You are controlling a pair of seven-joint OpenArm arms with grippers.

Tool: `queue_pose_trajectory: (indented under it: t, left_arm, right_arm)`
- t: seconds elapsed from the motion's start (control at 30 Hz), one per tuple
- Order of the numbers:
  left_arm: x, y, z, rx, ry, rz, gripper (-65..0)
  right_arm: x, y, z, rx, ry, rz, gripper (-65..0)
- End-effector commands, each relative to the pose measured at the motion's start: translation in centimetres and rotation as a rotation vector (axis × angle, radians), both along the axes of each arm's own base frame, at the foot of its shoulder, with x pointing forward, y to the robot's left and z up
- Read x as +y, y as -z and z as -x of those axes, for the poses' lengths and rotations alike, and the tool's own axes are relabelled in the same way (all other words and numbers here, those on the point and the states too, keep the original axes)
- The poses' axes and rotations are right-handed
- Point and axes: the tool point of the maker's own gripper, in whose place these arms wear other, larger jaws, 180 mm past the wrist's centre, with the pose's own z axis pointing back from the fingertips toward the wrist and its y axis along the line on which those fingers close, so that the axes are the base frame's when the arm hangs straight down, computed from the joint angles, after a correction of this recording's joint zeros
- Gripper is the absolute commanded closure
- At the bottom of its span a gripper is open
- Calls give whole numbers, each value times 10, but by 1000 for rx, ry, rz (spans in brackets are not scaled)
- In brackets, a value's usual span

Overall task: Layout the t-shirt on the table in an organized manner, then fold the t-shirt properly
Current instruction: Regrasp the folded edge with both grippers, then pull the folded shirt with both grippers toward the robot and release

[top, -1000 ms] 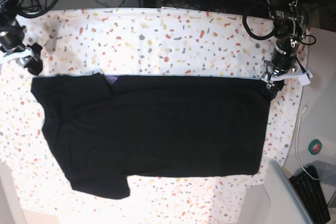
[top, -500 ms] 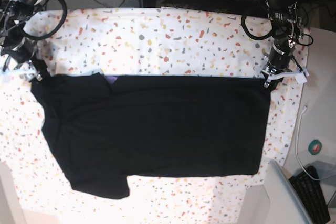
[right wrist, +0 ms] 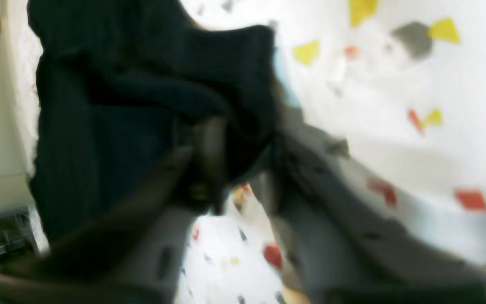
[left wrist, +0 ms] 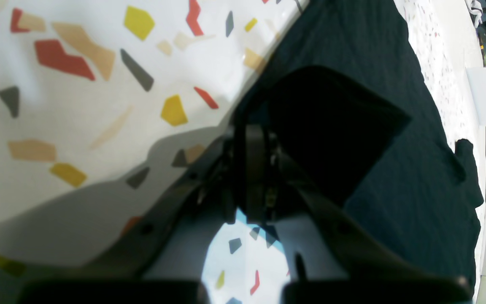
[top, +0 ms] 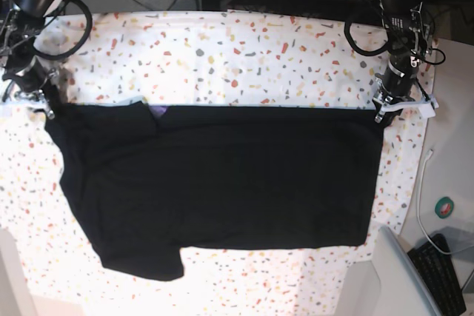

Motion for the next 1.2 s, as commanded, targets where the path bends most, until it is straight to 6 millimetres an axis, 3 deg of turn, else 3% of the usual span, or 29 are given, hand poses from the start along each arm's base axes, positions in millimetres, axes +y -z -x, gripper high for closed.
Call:
queue_pose_trajectory:
  t: [0.0, 0.17, 0.33, 0.4, 0.53, 0.6, 0.7, 0.77, 0.93, 1.0, 1.17]
  left_arm:
    - [9, -10, -6, -25, -6, -22, 0]
    - [6, -19, -13, 51, 59, -65, 0]
    - [14, -62, -30, 44, 43, -117, 0]
    - [12, -87, -48, 26, 55, -118, 0]
    - [4, -130, -89, 6, 48, -55, 0]
    - [0, -148, -111, -8, 35, -4, 0]
    - [-1, -163, -134, -8, 1, 68, 0]
    - [0, -162, -141, 6, -19, 103, 0]
    - [1, -121, -127, 130, -93, 186, 0]
    - [-4, -116, -125, 141, -88, 196, 0]
    - [-2, -105, -103, 148, -89, 228, 0]
  right_arm:
    - [-10, -11, -10, -30, 9, 22, 0]
    - [-8, -27, -20, -45, -41, 39, 0]
    - [-4, -72, -43, -52, -115, 65, 0]
    - [-10, -91, -54, -28, -79, 43, 0]
    - [-7, -135, -98, -53, -34, -52, 0]
    - [-16, -163, -121, -71, 15, -106, 0]
    - [-19, -186, -151, -69, 100, -241, 0]
    - [-27, -187, -160, -47, 125, -290, 0]
    - [-34, -153, -162, 102, 220, -431, 0]
    - [-40, -153, -159, 110, 225, -437, 0]
    - [-42, -141, -130, 144, 208, -426, 0]
